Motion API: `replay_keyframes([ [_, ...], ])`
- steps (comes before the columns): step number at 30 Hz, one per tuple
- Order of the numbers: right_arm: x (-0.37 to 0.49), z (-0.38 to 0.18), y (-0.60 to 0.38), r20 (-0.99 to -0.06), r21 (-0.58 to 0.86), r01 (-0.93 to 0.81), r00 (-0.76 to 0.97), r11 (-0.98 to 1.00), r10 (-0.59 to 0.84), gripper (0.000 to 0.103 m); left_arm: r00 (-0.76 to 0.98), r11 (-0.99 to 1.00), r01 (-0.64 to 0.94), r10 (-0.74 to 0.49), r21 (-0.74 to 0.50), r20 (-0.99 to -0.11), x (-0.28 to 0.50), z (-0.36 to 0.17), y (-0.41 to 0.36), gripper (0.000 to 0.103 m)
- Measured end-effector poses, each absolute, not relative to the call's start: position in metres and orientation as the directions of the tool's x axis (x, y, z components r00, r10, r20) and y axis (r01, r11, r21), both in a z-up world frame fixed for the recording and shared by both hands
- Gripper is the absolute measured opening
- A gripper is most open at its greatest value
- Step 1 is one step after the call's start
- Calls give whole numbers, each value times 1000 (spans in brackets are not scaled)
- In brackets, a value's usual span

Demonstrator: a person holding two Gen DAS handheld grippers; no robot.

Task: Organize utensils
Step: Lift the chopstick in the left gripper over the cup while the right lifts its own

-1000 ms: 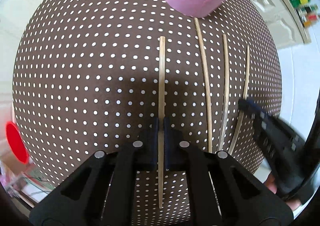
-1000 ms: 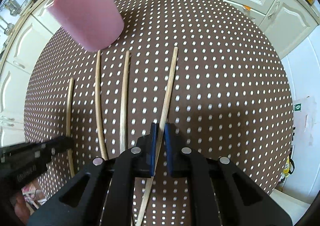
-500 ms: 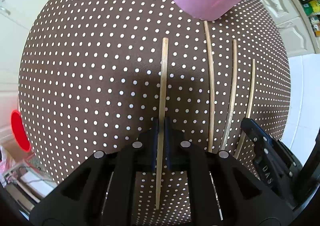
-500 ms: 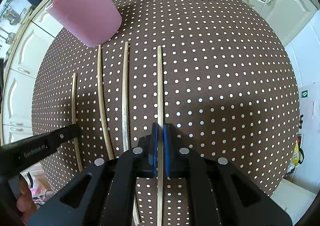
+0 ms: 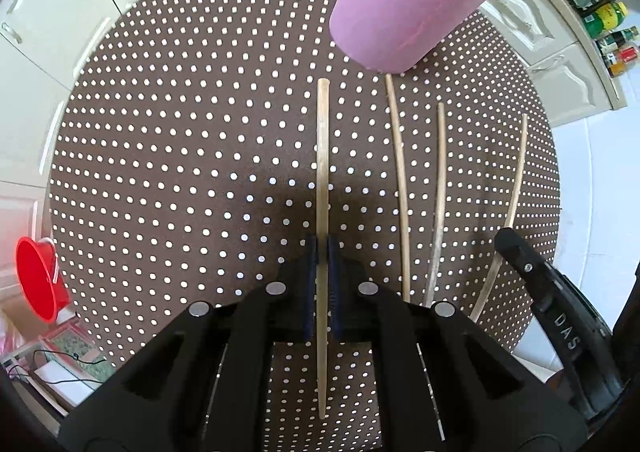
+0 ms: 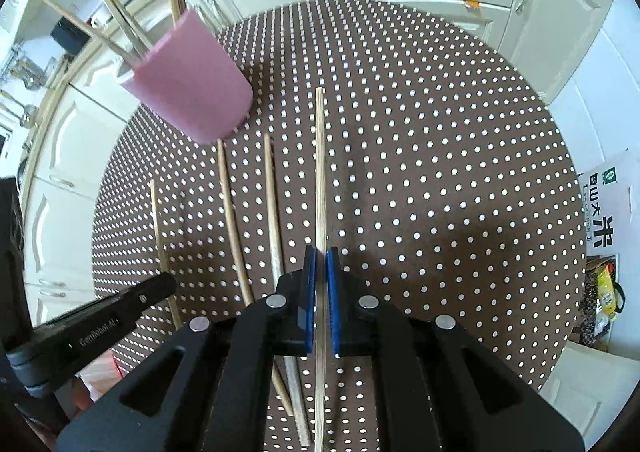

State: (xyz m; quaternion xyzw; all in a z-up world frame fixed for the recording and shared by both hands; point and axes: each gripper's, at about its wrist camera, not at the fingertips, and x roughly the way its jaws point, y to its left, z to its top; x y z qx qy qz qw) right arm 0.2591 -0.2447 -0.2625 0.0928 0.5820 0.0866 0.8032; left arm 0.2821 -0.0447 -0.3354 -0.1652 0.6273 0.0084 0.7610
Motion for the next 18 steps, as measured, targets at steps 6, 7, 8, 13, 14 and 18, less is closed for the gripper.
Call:
replay_keyframes([
  [6, 258, -226, -252, -874, 299, -36, 390, 954, 289, 5, 278, 947, -206, -183, -245, -943, 259, -289, -50, 6],
  [7, 256, -218, -252, -866, 301, -42, 407, 953, 291, 5, 290, 948, -204, -182, -246, -940, 256, -284, -50, 6],
  [8, 257, -215, -254, -859, 303, -48, 420, 952, 295, 5, 305, 947, -200, -182, -250, -935, 252, -278, -49, 6],
  [13, 250, -186, -252, -818, 322, -80, 478, 943, 320, 5, 381, 949, -184, -171, -256, -909, 235, -246, -47, 6],
  [14, 248, -184, -244, -812, 322, -84, 488, 943, 321, 5, 393, 948, -186, -169, -258, -904, 233, -240, -45, 6],
  [18, 244, -174, -242, -781, 328, -101, 530, 939, 330, 5, 448, 947, -183, -158, -263, -880, 221, -215, -42, 6],
])
